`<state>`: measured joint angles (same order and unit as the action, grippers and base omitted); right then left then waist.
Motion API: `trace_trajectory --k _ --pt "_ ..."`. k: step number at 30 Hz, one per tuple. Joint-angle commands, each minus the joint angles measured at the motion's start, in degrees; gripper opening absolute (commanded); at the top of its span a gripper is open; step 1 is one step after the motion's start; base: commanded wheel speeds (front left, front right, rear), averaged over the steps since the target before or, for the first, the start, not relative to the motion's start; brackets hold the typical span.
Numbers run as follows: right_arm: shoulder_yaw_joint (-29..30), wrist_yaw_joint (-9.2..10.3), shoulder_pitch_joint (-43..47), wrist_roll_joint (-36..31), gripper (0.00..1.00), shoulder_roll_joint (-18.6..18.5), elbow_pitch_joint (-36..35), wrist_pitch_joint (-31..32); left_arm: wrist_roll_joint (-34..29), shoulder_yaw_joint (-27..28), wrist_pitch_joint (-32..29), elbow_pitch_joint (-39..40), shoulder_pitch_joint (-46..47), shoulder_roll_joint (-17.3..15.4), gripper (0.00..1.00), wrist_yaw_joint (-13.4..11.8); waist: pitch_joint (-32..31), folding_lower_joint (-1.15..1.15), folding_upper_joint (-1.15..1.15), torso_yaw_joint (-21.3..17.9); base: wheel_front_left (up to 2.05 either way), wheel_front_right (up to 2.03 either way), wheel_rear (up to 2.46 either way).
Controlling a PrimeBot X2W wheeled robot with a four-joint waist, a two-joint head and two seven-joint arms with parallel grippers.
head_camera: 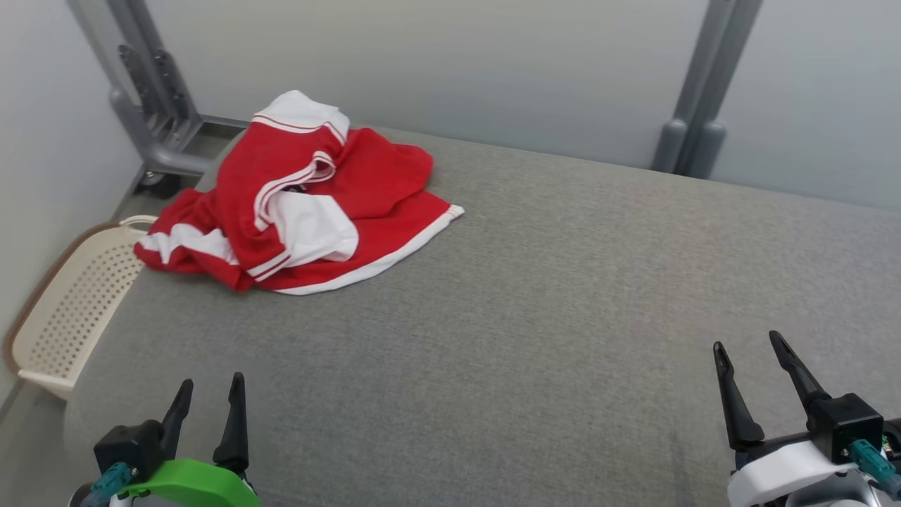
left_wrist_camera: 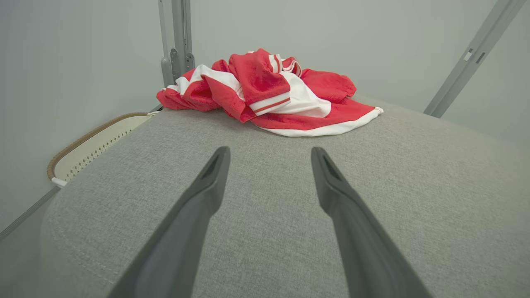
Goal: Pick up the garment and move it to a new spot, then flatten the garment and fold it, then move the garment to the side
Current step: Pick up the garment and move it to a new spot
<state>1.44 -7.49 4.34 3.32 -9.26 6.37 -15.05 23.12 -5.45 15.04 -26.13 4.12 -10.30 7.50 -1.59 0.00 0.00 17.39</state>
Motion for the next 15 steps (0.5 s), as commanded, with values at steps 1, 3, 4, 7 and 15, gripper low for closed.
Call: trace_trajectory --k 1,3,4,7,15 --pt "-0.18 0.0 0.09 0.03 1.0 0.08 0.17 -0.21 -0.51 0.29 0.17 -0.11 -0.56 -0.53 1.0 -0.02 -1.58 0.0 0.0 7.53 0.0 0.0 0.0" --pt "-0.73 0.0 0.01 -0.05 1.0 0.21 0.28 -0.21 -0.37 0.34 0.17 -0.22 -0.93 -0.56 1.0 -0.02 -1.85 0.0 0.0 9.35 0.0 0.0 0.0" --pt "-1.23 0.0 -0.27 -0.11 1.0 0.31 0.26 -0.2 -0.35 0.7 0.17 -0.24 -1.23 -0.73 1.0 -0.02 -1.77 0.0 0.0 9.88 0.0 0.0 0.0" --pt "-2.58 0.0 -1.71 -0.14 1.0 0.32 0.49 -0.21 -0.15 1.79 0.18 0.08 -1.6 -0.57 1.0 -0.02 -1.12 0.0 0.0 10.48 0.0 0.0 0.0" --pt "-3.56 0.0 -2.61 0.38 1.0 0.64 1.33 -0.21 -0.77 3.66 0.18 1.06 -2.05 0.31 1.0 -0.02 -0.73 0.0 0.0 10.68 0.0 0.0 0.0"
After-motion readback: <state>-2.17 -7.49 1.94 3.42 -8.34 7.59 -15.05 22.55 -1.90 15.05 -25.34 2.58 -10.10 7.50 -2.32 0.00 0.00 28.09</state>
